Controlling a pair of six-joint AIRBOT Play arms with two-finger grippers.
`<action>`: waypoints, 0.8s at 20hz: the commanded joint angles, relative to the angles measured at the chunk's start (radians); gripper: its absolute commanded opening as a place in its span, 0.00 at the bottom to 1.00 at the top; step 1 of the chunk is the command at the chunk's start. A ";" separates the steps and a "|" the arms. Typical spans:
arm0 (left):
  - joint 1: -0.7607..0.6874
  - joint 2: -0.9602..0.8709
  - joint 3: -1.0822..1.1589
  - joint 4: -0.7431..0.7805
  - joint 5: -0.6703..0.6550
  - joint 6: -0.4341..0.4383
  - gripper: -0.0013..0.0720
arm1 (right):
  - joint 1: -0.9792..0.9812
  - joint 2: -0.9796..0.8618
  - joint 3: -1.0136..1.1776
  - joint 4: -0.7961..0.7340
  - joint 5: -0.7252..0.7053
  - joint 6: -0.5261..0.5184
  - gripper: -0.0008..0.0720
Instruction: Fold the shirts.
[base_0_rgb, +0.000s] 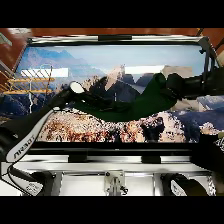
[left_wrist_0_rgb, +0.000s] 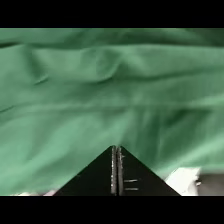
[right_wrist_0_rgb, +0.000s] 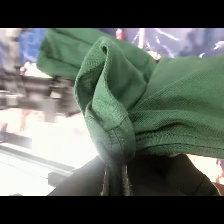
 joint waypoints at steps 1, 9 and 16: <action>-0.090 -0.053 -0.005 -0.155 0.101 0.002 0.09 | 0.000 0.056 0.001 0.008 -0.033 0.026 0.10; -0.106 -0.086 0.046 -0.321 0.059 0.111 0.06 | 0.000 0.089 0.000 -0.051 -0.038 0.046 0.10; 0.096 0.271 0.046 0.092 -0.039 0.002 0.06 | 0.017 -0.031 0.000 -0.048 -0.003 0.040 0.10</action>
